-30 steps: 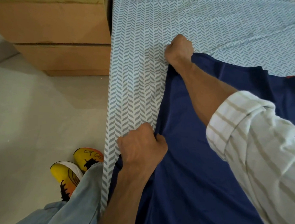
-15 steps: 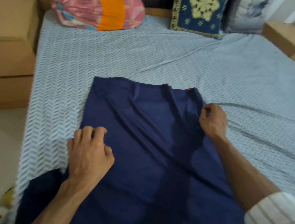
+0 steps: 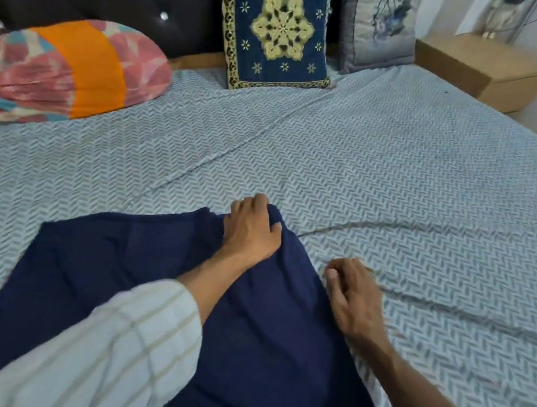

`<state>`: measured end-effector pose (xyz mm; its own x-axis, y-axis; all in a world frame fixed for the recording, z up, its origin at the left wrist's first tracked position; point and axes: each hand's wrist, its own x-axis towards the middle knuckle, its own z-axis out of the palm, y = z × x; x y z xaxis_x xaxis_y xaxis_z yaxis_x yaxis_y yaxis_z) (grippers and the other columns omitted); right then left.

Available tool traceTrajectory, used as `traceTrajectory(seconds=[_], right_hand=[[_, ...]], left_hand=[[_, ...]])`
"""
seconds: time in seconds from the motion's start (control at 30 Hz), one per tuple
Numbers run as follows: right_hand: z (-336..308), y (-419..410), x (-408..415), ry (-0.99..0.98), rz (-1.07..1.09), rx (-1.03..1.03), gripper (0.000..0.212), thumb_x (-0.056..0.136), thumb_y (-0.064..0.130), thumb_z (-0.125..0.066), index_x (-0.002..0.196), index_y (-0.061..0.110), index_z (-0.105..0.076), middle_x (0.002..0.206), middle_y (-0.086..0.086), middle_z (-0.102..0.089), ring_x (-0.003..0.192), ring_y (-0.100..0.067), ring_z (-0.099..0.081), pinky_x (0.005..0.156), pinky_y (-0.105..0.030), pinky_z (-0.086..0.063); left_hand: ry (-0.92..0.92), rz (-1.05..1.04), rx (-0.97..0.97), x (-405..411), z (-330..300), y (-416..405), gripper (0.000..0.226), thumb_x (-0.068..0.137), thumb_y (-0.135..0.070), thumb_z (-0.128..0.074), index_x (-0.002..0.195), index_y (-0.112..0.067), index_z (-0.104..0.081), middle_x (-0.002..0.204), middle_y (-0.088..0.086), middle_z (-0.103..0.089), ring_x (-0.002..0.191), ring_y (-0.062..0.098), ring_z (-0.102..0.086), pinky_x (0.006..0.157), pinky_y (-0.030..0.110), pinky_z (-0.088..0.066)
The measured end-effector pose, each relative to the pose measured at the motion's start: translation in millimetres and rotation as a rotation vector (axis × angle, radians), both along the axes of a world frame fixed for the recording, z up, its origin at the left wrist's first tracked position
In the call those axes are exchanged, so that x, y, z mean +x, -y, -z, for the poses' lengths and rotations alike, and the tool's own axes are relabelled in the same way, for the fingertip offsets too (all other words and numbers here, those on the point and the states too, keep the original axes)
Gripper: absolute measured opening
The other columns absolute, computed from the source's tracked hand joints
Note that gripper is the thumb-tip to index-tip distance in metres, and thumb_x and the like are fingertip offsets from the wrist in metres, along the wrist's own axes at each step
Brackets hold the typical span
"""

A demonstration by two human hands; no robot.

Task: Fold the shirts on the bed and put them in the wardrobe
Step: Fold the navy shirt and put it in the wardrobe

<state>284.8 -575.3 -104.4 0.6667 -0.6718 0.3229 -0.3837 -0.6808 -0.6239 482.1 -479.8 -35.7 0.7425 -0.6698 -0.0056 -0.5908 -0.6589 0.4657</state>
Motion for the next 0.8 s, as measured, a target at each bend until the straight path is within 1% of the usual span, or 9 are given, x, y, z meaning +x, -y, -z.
traceTrajectory(seconds=[0.07,0.17,0.27,0.33,0.43,0.5,0.57,0.67,0.8], right_hand=[[1,1,1,0.043,-0.012,0.002,0.026,0.096,0.035,-0.042,0.088,0.018,-0.061,0.081,0.005,-0.054,0.078,-0.015,-0.051,0.074,-0.026,-0.037],[0,0,2,0.074,-0.022,0.025,0.026,0.096,0.034,-0.044,0.088,0.018,-0.061,0.081,0.006,-0.053,0.078,-0.013,-0.051,0.073,-0.025,-0.036],[0,1,0,0.072,-0.021,0.075,0.026,0.093,0.041,-0.048,0.087,0.02,-0.061,0.082,0.009,-0.051,0.075,-0.01,-0.052,0.07,-0.026,-0.04],[0,0,-2,0.073,-0.032,0.078,0.029,0.089,0.048,-0.053,0.085,0.02,-0.061,0.083,0.01,-0.051,0.076,-0.01,-0.053,0.07,-0.027,-0.043],[0,-1,-3,0.052,-0.052,0.035,0.042,0.079,0.063,-0.062,0.08,0.021,-0.06,0.085,0.009,-0.05,0.078,-0.01,-0.052,0.072,-0.021,-0.041],[2,0,-3,0.007,-0.057,0.022,0.045,0.073,0.066,-0.065,0.079,0.022,-0.06,0.089,0.01,-0.049,0.079,-0.009,-0.051,0.072,-0.017,-0.038],[6,1,-1,-0.028,-0.057,0.011,0.039,0.072,0.058,-0.065,0.075,0.019,-0.058,0.092,0.01,-0.049,0.082,-0.009,-0.051,0.071,-0.018,-0.039],[6,0,-1,0.037,-0.005,0.055,0.029,0.076,0.04,-0.059,0.064,0.016,-0.049,0.094,0.011,-0.049,0.082,-0.005,-0.051,0.07,-0.014,-0.036],[5,0,-2,0.147,0.082,0.162,0.009,0.074,0.017,-0.06,0.075,0.016,-0.051,0.095,0.007,-0.048,0.082,-0.004,-0.052,0.07,-0.008,-0.036]], left_hand=[[0.027,-0.027,0.161,18,-2,24,0.051,0.093,-0.045,-0.053,0.13,-0.012,-0.044,0.135,0.008,-0.049,0.13,0.03,-0.035,0.103,0.048,-0.034],[-0.055,-0.083,0.378,35,-15,45,0.058,0.087,-0.055,-0.053,0.128,-0.014,-0.05,0.135,0.012,-0.052,0.135,0.033,-0.031,0.109,0.053,-0.022],[-0.163,-0.099,0.469,40,-20,58,0.045,0.073,-0.041,-0.064,0.108,-0.016,-0.053,0.117,0.01,-0.059,0.123,0.031,-0.044,0.107,0.05,-0.026],[-0.329,-0.131,0.362,41,-18,63,0.048,0.062,-0.037,-0.07,0.102,-0.014,-0.056,0.11,0.007,-0.062,0.107,0.028,-0.054,0.102,0.044,-0.038],[-0.574,-0.142,0.045,41,-15,73,0.032,0.082,-0.025,-0.073,0.108,-0.009,-0.061,0.106,0.003,-0.062,0.095,0.018,-0.057,0.079,0.026,-0.045],[-0.647,-0.167,-0.15,39,-12,80,0.013,0.09,-0.022,-0.069,0.098,-0.012,-0.065,0.098,-0.001,-0.064,0.09,0.013,-0.057,0.076,0.023,-0.046],[-0.684,-0.179,-0.27,36,-8,84,0.005,0.092,-0.022,-0.069,0.088,-0.018,-0.067,0.094,-0.002,-0.067,0.088,0.013,-0.06,0.08,0.024,-0.05],[-0.658,-0.18,-0.312,35,4,90,0.012,0.091,-0.026,-0.071,0.08,-0.021,-0.068,0.086,-0.004,-0.068,0.083,0.013,-0.061,0.074,0.024,-0.051],[-0.554,-0.209,-0.303,34,19,99,0.017,0.079,-0.045,-0.074,0.073,-0.03,-0.07,0.093,-0.003,-0.07,0.097,0.019,-0.064,0.089,0.036,-0.054]])
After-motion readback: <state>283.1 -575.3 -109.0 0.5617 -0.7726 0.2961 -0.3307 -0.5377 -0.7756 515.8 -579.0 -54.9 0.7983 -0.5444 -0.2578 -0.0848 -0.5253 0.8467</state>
